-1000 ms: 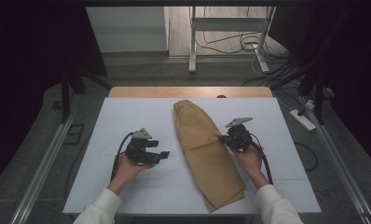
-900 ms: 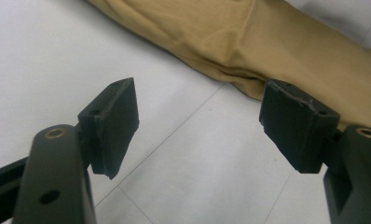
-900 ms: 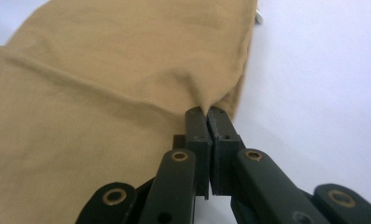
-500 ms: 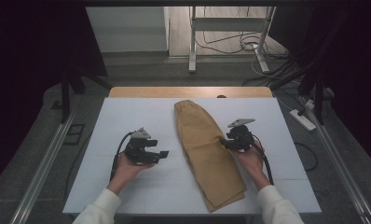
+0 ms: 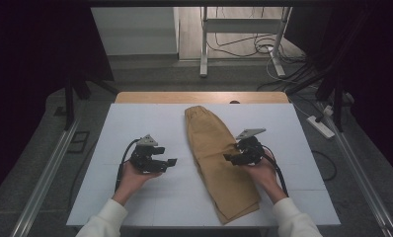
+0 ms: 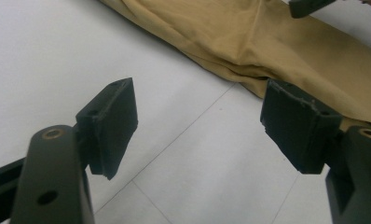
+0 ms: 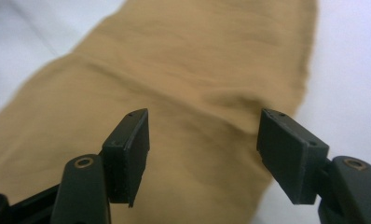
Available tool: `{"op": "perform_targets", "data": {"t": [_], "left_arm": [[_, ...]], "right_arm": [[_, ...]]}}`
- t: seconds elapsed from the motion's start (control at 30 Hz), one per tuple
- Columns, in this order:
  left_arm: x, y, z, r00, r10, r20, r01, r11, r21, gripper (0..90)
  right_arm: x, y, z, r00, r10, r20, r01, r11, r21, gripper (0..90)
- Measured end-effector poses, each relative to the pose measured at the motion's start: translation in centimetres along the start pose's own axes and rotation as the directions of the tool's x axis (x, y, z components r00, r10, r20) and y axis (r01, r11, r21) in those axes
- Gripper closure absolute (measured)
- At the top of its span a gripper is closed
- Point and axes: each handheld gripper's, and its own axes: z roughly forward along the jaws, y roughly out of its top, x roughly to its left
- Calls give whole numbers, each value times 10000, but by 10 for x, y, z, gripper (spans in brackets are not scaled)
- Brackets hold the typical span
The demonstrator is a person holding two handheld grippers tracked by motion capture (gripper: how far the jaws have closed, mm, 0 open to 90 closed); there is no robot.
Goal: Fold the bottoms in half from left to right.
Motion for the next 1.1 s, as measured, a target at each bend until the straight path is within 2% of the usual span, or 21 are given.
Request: {"op": "perform_targets", "data": {"t": [0.33,0.57,0.87,1.1], "left_arm": [[0,0,-1,9999,36,-105,-37,10000,-63,267],[0,-1,-1,9999,10,-134,-11,10000,-50,267],[0,-1,0,9998,104,-158,-104,9999,27,267],[0,-1,0,9998,106,-144,-105,9999,57,267]], "right_arm": [[25,2,-5,9962,-359,-791,361,9993,11,329],[50,5,-3,9891,-721,-1281,734,9973,50,329],[79,7,10,9773,-1467,-1531,1553,9868,457,318],[93,8,13,9711,-1741,-1634,1843,9816,493,317]]}}
